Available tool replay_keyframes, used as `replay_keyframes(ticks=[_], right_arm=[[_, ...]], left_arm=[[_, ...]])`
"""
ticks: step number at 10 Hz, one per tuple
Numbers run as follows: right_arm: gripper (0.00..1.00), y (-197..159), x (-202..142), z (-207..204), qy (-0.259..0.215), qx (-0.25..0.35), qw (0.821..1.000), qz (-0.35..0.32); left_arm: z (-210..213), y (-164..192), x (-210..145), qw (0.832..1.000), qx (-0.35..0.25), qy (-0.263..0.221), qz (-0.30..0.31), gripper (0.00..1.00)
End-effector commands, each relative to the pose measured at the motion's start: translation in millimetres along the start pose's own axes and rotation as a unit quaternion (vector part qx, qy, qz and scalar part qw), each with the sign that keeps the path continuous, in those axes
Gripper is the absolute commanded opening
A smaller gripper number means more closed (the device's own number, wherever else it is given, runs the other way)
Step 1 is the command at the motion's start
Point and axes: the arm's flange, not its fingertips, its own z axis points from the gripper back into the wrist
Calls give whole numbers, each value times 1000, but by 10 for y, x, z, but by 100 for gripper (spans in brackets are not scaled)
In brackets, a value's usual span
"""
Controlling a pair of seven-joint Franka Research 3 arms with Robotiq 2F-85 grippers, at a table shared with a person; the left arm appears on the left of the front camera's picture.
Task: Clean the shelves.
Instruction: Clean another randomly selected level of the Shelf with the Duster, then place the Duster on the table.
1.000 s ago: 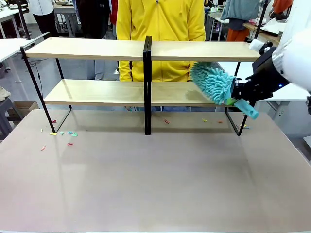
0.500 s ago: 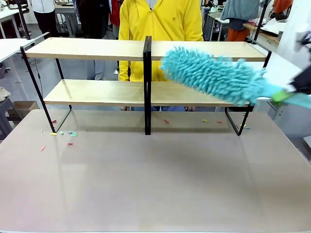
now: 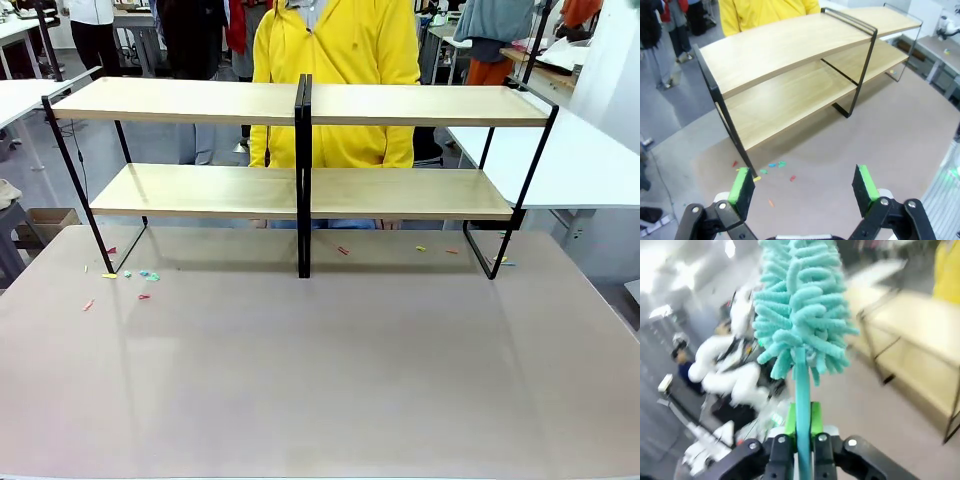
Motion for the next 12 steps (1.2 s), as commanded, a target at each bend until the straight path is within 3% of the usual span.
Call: replay_keyframes(ticks=[1,2,12], right_arm=[[12,-37,-105,-135,-82,-41,992,83],[12,0,0,0,0,0,1000,0],[12,0,0,0,0,0,1000,0]], left_arm=[[-9,1,-4,1000,-6,-4,-2,100],[-9,1,-4,1000,-6,-4,-2,100],[-9,1,-4,1000,-6,-4,-2,100]])
